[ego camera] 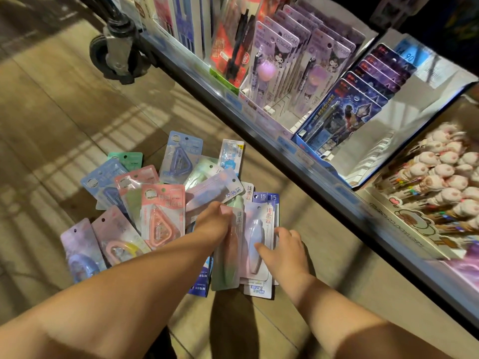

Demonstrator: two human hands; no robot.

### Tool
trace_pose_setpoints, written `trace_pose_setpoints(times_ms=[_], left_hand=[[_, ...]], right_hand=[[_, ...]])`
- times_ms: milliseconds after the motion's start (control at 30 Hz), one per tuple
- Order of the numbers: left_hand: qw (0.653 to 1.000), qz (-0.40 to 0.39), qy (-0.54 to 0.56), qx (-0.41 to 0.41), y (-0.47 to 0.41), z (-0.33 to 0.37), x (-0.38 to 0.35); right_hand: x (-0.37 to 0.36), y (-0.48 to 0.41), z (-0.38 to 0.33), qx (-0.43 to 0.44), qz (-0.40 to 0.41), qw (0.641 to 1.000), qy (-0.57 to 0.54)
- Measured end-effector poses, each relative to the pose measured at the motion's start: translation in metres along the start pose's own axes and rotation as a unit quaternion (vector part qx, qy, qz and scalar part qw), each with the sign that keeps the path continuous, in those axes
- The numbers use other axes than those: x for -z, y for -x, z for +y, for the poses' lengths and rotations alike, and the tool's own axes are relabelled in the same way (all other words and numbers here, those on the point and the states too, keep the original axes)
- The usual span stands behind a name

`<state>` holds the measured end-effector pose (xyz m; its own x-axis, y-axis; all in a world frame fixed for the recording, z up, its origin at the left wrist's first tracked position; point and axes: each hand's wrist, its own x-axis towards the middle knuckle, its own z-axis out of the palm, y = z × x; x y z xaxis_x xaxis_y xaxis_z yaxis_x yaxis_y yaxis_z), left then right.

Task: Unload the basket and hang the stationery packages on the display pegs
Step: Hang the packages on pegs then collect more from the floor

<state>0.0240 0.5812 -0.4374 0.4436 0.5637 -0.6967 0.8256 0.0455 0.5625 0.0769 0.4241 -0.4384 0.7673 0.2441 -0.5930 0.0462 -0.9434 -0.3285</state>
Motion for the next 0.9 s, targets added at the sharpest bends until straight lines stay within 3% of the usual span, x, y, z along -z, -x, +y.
trace_pose_setpoints(times_ms=[133, 267, 667, 900], left_hand=[[1.000, 0.002, -0.011, -0.001, -0.001, 0.004, 0.005], [1.000, -0.016, -0.009, -0.007, -0.002, -0.001, 0.003], [0.998, -0.048, 0.027, 0.014, 0.002, -0.004, 0.001], [0.994, -0.091, 0.060, 0.014, -0.002, -0.008, -0.008]], right_hand=[[-0.003, -0.005, -0.008, -0.005, -0.005, 1.000, -0.026], [-0.003, -0.006, -0.015, -0.022, -0.015, 0.999, 0.021], [-0.006, -0.009, -0.015, -0.091, -0.024, 0.995, -0.043], [-0.001, -0.011, -0.003, -0.079, -0.037, 0.994, -0.065]])
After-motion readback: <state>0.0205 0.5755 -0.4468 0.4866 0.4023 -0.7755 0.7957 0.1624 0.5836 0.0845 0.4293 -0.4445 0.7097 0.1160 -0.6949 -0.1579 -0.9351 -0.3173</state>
